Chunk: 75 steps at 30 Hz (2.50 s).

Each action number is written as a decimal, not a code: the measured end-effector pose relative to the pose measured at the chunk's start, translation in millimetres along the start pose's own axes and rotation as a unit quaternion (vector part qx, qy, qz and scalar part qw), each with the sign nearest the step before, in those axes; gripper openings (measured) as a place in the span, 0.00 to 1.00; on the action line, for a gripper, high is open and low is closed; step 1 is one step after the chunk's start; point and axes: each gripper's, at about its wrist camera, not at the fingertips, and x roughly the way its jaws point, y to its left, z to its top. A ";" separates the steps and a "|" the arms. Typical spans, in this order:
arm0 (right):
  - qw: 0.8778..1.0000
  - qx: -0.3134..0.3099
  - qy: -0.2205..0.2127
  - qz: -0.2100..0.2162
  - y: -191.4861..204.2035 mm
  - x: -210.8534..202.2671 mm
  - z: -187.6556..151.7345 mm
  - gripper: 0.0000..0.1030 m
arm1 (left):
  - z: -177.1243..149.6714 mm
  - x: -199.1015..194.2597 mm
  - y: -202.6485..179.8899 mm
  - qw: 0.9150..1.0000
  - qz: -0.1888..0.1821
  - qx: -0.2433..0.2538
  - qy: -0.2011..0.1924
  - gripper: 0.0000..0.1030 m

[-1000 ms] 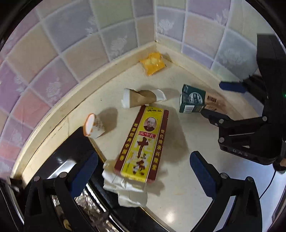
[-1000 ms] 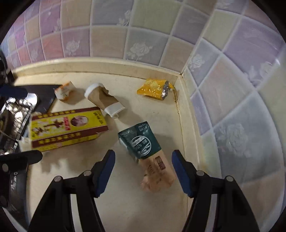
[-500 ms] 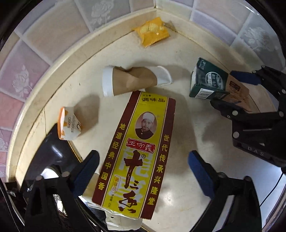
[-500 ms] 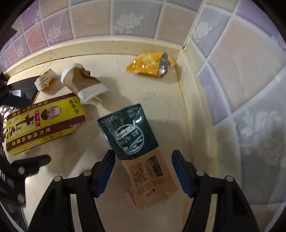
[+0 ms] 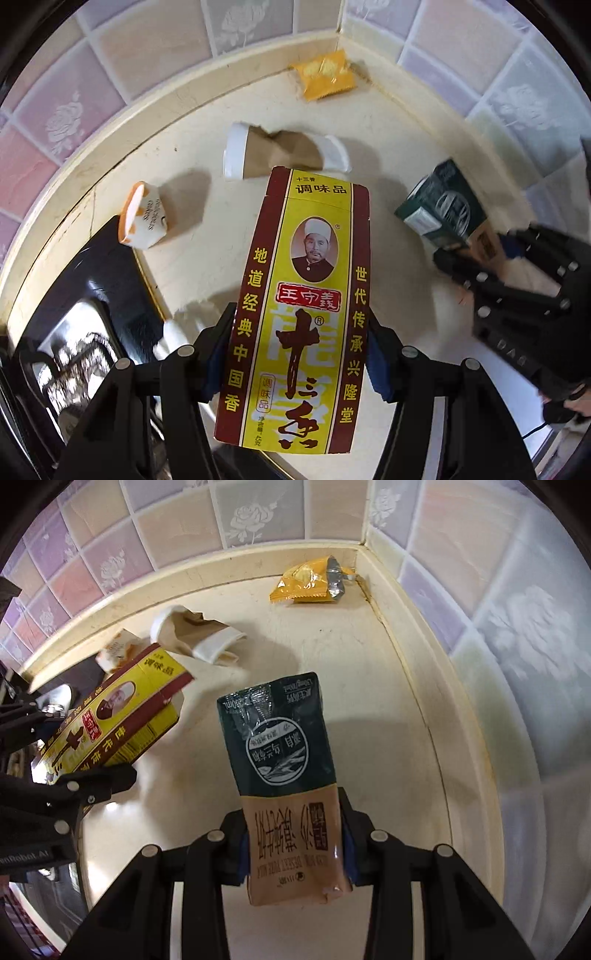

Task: Collect trash
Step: 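Lift the milk pouch and spice box off the counter toward the trash bin, then lower both items over the trash bin and open both grippers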

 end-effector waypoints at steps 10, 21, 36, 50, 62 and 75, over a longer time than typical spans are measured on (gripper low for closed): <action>0.998 0.048 -0.048 -0.005 25.4 -69.7 -54.0 0.37 | -46.7 -74.1 -9.6 0.996 -0.065 0.008 -0.068 0.58; 0.990 0.107 -0.085 0.020 76.7 -148.5 -152.2 0.37 | -158.7 -158.6 -28.8 0.985 -0.102 0.030 -0.133 0.58; 0.990 0.106 -0.070 0.062 130.7 -183.8 -291.5 0.37 | -345.8 -190.9 -56.6 0.979 -0.091 0.015 -0.183 0.58; 0.988 0.119 -0.029 0.090 113.3 -165.8 -405.6 0.37 | -467.6 -143.7 -105.8 0.988 -0.059 -0.029 -0.140 0.58; 0.987 0.121 0.052 0.089 124.8 -65.9 -461.3 0.37 | -531.9 -42.3 -108.6 0.993 -0.040 -0.084 -0.076 0.58; 0.981 0.156 0.092 0.070 126.5 133.2 -493.5 0.37 | -548.3 151.7 -88.6 0.995 -0.042 -0.092 -0.014 0.58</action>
